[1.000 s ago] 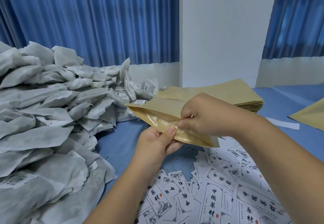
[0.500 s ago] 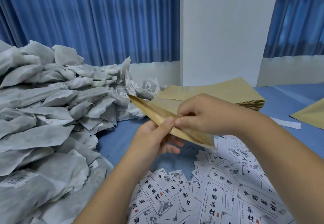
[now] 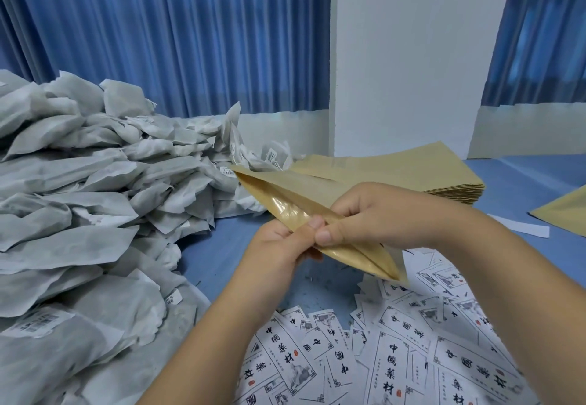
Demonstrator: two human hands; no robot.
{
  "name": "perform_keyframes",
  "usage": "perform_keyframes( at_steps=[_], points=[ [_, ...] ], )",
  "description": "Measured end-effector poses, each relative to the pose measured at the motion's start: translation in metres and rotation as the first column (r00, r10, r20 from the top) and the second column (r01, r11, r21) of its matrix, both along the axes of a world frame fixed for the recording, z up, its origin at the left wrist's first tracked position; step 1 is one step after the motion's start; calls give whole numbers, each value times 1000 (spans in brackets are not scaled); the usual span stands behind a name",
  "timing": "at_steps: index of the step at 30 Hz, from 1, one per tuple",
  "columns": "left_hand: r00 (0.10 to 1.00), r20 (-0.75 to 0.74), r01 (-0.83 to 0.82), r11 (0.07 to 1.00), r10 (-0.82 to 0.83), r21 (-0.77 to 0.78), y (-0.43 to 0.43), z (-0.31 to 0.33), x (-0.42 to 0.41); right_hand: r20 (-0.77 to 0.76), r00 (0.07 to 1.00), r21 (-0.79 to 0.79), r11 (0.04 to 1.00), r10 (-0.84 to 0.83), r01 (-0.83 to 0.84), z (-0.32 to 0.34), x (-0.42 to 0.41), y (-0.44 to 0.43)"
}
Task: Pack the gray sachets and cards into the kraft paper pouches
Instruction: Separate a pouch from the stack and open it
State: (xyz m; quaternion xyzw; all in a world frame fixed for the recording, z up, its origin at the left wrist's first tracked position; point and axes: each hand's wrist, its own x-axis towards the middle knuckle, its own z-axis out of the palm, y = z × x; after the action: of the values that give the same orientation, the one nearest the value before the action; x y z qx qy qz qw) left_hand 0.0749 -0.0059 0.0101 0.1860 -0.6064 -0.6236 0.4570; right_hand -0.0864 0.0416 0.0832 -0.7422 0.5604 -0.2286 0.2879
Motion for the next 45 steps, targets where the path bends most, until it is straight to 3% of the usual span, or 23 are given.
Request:
perform_keyframes(
  at_steps=[9, 11, 13, 16, 21, 26, 31, 36, 38, 42, 45],
  points=[
    [990, -76, 121, 992, -119, 24, 6, 1, 1, 200, 980, 17, 1000, 19, -23, 7, -2, 6],
    [984, -143, 112, 991, -102, 66, 8, 3, -4, 75, 997, -46, 998, -28, 31, 10, 0, 6],
    [992, -123, -23, 994, 36, 107, 11, 6, -8, -131, 985, -185, 979, -114, 89, 12, 9, 6],
    [962, 22, -271, 960, 270, 71, 15, 7, -10, -437, 858, -442, 895, -271, 58, 12, 30, 9],
    [949, 43, -314, 924, 312, 217, 25, 14, -11, -593, 731, -526, 850, -337, -34, 5, 65, 15],
    [931, 187, -339, 933, 314, 118, 22, 13, -4, -573, 733, -571, 820, -367, -35, 8, 72, 20],
    [967, 222, -213, 870, 124, 444, 14, 9, 3, -438, 763, -663, 744, -476, 84, 21, 46, 20],
    [975, 53, -206, 783, 216, 588, 9, 11, 6, -319, 857, -610, 780, -405, 142, 18, 36, 15],
    [963, 83, -259, 796, 257, 547, 8, 9, 7, -282, 893, -578, 805, -352, 135, 13, 39, 12],
    [886, 250, -451, 850, 390, 274, 8, 9, 10, -188, 939, -533, 833, -289, 150, 6, 40, 8],
    [869, 239, -483, 848, 433, 218, 13, 16, 14, -147, 958, -524, 841, -247, 137, 5, 41, 6]
  ],
)
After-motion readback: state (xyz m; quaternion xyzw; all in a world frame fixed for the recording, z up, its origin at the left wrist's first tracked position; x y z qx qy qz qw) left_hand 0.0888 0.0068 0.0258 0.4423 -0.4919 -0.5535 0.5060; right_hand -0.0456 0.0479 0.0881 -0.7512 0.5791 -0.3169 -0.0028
